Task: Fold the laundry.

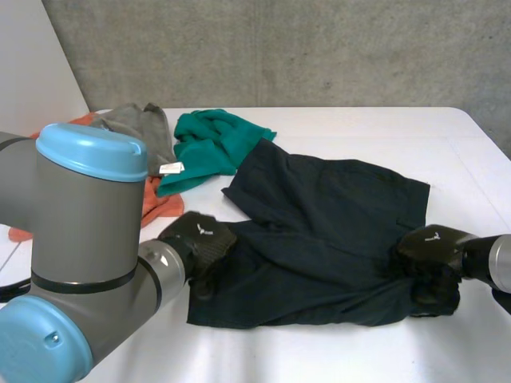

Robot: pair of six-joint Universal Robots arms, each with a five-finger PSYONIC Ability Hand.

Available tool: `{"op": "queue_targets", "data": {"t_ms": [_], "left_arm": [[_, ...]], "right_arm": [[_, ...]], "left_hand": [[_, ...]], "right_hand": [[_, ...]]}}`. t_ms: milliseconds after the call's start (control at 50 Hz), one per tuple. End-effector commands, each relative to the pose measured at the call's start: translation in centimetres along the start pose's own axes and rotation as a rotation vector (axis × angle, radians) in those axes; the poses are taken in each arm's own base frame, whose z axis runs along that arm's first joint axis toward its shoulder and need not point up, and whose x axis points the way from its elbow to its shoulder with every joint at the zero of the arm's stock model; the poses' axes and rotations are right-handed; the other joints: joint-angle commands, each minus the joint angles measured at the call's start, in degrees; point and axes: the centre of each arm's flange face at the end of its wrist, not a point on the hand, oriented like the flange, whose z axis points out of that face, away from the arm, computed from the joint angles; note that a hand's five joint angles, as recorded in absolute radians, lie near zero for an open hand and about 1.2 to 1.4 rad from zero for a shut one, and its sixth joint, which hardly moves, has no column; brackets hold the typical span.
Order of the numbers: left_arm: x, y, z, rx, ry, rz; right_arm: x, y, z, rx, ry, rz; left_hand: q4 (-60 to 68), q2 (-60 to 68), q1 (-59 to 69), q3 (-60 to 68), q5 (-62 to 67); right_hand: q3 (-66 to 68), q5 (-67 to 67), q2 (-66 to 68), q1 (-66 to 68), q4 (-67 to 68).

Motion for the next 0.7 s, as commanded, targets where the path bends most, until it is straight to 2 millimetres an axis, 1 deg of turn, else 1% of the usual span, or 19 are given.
{"op": "queue_targets", "data": {"t_ms": [20, 60, 160, 320, 360, 400, 420, 480, 500, 540, 560, 620, 640, 700], "left_arm": [[0.2, 0.4, 0.7, 0.017, -0.012, -0.048], [0.7, 0.7, 0.8, 0.002, 0.005, -0.044], [1.5, 1.3, 1.4, -0.02, 0.021, -0.031], [2.1, 1.9, 2.7, -0.048, 0.032, -0.022], [2.2, 2.1, 3.3, -0.054, 0.029, -0.017], [2.1, 2.2, 3.6, -0.061, 0.019, -0.014], [2.1, 2.3, 4.1, -0.065, 0.002, -0.007], [1.7, 2.5, 4.9, -0.066, -0.04, 0.007], [1.5, 2.6, 5.2, -0.071, -0.067, 0.023], [1.5, 2.8, 5.3, -0.082, -0.076, 0.045], [1.6, 2.9, 5.1, -0.09, -0.075, 0.054], [2.4, 3.9, 3.6, -0.158, -0.016, 0.092], [3.1, 4.2, 2.3, -0.189, 0.037, 0.112], [4.2, 4.3, -0.2, -0.228, 0.11, 0.139]], "right_arm": [[0.4, -0.3, 0.8, 0.085, 0.046, 0.075], [0.7, -0.4, 0.9, 0.101, 0.063, 0.102], [0.9, -0.6, 1.0, 0.131, 0.086, 0.149], [1.9, -0.5, 1.1, 0.155, 0.154, 0.185], [2.0, -0.4, 1.1, 0.156, 0.168, 0.194], [1.9, -0.4, 1.0, 0.157, 0.169, 0.195], [1.8, -0.4, 1.0, 0.157, 0.169, 0.193], [1.9, -0.4, 0.8, 0.155, 0.176, 0.181], [2.0, -0.4, 0.6, 0.151, 0.178, 0.173], [2.1, -0.3, 0.4, 0.14, 0.179, 0.172], [2.1, -0.2, 0.2, 0.131, 0.177, 0.172], [1.3, 0.1, -0.6, 0.071, 0.117, 0.155], [0.4, 0.3, -1.2, 0.026, 0.06, 0.131], [-0.7, 0.7, -2.0, -0.043, -0.027, 0.063]], "left_hand": [[-11.28, -10.59, -9.2, -10.69, -11.45], [-14.48, -13.78, -12.4, -13.89, -14.65], [-17.68, -16.99, -15.6, -17.09, -17.85], [-17.02, -16.32, -14.93, -16.42, -17.18], [-14.17, -13.47, -12.08, -13.58, -14.33], [-6.46, -5.77, -4.38, -5.87, -6.63], [7.24, 7.94, 9.32, 7.83, 7.07], [37.03, 37.73, 39.11, 37.62, 36.86], [37.13, 37.83, 39.22, 37.72, 36.97], [37.13, 37.83, 39.22, 37.72, 36.97], [37.13, 37.83, 39.22, 37.72, 36.97], [37.13, 37.83, 39.22, 37.72, 36.97], [37.13, 37.83, 39.22, 37.72, 36.97], [37.13, 37.83, 39.22, 37.72, 36.97]], "right_hand": [[12.2, 12.37, 13.21, 16.67, 11.64], [12.2, 12.37, 13.21, 16.67, 11.64], [12.2, 12.37, 13.21, 16.67, 11.64], [12.2, 12.37, 13.21, 16.67, 11.64], [12.2, 12.37, 13.21, 16.67, 11.64], [12.2, 12.37, 13.21, 16.67, 11.64], [12.2, 12.37, 13.21, 16.67, 11.64], [12.2, 12.37, 13.21, 16.67, 11.64], [12.2, 12.37, 13.21, 16.67, 11.64], [12.2, 12.37, 13.21, 16.67, 11.64], [12.2, 12.37, 13.21, 16.67, 11.64], [12.2, 12.37, 13.21, 16.67, 11.64], [12.2, 12.37, 13.21, 16.67, 11.64], [12.2, 12.37, 13.21, 16.67, 11.64]]}}
